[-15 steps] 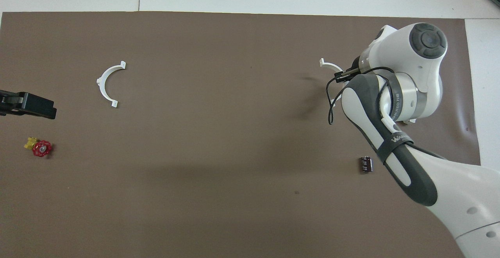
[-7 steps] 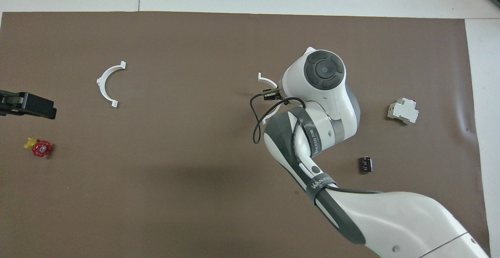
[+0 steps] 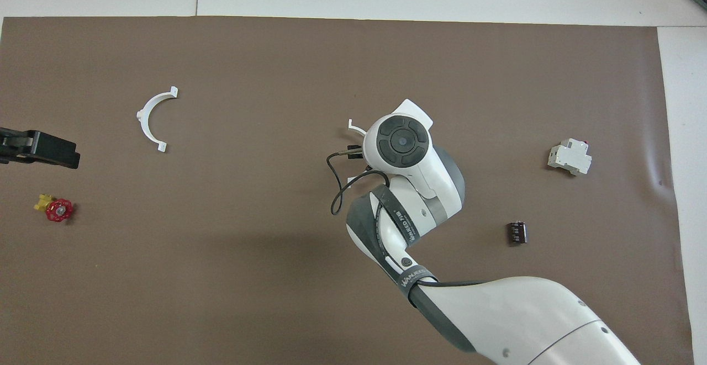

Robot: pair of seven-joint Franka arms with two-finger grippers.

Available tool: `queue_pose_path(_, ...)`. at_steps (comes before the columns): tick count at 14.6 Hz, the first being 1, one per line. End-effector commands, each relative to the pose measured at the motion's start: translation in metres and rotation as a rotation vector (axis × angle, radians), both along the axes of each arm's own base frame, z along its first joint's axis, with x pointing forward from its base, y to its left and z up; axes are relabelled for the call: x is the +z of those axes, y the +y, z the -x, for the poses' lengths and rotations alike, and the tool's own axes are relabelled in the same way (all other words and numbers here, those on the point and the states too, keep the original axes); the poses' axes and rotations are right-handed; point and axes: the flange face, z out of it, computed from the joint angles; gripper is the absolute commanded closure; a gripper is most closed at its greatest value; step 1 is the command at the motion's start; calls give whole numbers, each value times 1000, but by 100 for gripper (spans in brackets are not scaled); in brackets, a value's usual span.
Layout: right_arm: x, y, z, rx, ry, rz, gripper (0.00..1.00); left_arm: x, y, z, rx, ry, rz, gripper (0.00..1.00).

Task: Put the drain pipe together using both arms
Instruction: 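Carry the half-ring with the right gripper to the table centre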

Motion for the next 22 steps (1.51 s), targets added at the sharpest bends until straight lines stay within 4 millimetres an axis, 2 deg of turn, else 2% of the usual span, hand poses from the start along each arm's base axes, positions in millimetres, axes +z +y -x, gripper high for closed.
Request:
queue_pose_path(1,-12,-10,14,-1,-27,8,100,2,2,10,9,5,9,0)
queue_pose_path(3,-11,-9,16,22,-30,11,100,2,2,10,8,5,9,0)
queue_pose_path(5,-12,2,23,86,-26,21,100,2,2,10,8,5,9,0)
queue_pose_path(8,-12,3,23,130,-28,27,100,2,2,10,8,5,9,0)
queue_pose_path(22,-17,-1,29,59,-11,23,100,2,2,10,8,5,9,0)
